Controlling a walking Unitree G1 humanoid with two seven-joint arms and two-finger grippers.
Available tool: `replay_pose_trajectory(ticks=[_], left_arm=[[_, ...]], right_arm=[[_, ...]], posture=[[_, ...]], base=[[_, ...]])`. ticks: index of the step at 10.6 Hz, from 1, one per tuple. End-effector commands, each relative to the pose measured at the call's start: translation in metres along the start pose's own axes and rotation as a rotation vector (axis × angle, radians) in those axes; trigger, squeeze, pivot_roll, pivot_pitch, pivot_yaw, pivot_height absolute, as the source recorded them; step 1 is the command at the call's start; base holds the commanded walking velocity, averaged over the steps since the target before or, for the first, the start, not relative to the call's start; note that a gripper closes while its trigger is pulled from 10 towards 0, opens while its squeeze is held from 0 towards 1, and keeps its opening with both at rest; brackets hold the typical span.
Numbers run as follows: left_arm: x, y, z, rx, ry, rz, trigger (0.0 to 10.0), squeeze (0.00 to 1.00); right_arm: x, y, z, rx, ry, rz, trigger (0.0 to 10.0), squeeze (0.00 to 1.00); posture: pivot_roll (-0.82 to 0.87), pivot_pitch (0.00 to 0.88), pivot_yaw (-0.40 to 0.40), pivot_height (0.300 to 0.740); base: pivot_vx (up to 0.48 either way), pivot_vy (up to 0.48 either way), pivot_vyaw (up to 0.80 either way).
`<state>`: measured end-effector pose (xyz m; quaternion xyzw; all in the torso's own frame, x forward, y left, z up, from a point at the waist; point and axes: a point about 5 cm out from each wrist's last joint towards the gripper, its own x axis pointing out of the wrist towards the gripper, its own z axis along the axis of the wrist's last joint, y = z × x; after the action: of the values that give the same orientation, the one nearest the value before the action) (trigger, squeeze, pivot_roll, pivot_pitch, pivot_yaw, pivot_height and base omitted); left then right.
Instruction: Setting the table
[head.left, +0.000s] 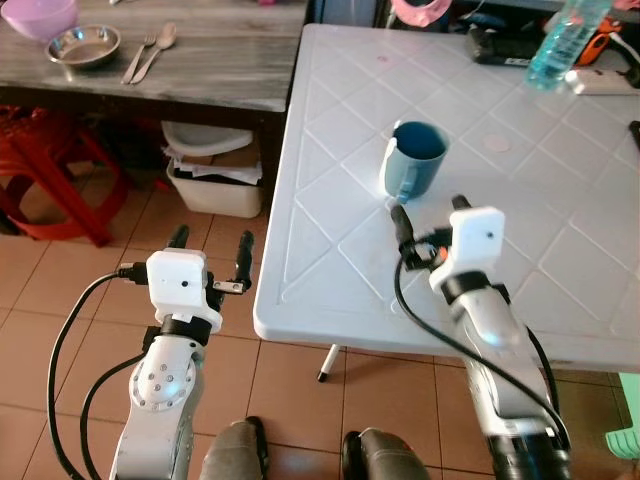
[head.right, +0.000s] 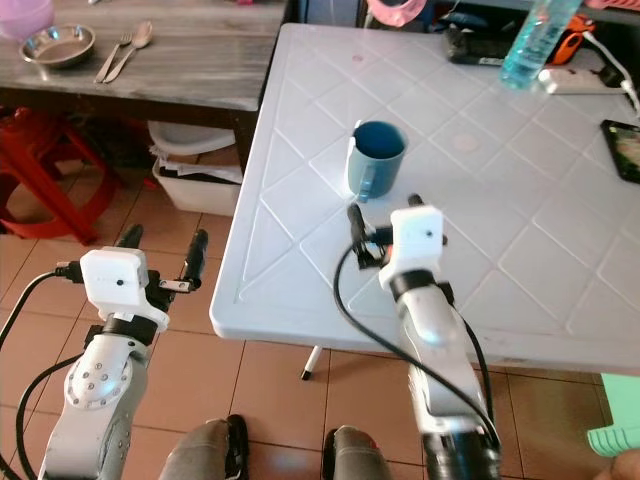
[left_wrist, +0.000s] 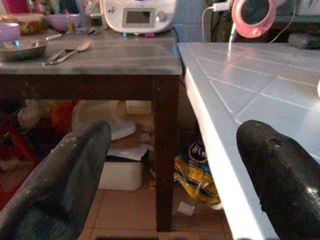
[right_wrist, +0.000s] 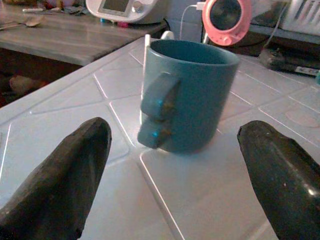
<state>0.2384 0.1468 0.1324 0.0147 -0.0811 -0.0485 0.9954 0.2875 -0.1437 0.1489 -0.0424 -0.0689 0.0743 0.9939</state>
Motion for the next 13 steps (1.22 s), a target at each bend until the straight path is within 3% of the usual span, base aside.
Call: replay_pose_trajectory(ticks=[1,4,7,8,13], left_arm=[[-0.002,-0.002,0.003,0.000,-0.005,-0.020,10.0,0.00],[-0.003,-0.004,0.003,-0.005,-0.001,-0.029,10.0,0.00],[-0.006,-0.004,0.002,-0.006,0.006,-0.030,10.0,0.00],[-0.007,-0.005,0.002,-0.007,0.007,-0.030,10.0,0.00],[-0.006,-0.004,0.003,-0.004,0.010,-0.033,10.0,0.00]], right_arm=[[0.003,-0.002,-0.003,0.003,0.013,-0.012,10.0,0.00],[0.018,-0.001,-0.002,0.034,0.019,-0.018,10.0,0.00],[0.029,-0.003,-0.001,0.010,0.009,-0.013,10.0,0.00],[0.031,-0.011,0.002,-0.015,-0.003,-0.055,0.0,0.00],[0.041,-0.020,0.006,-0.041,-0.034,-0.098,0.0,0.00]], posture=[[0.04,0.209,-0.029,0.740],[0.04,0.219,-0.029,0.740],[0.04,0.230,-0.034,0.740],[0.04,0.234,-0.036,0.740],[0.05,0.244,-0.027,0.740]], base=[[0.000,0.000,0.00],[0.000,0.000,0.00],[0.000,0.000,0.00],[0.000,0.000,0.00],[0.000,0.000,0.00]])
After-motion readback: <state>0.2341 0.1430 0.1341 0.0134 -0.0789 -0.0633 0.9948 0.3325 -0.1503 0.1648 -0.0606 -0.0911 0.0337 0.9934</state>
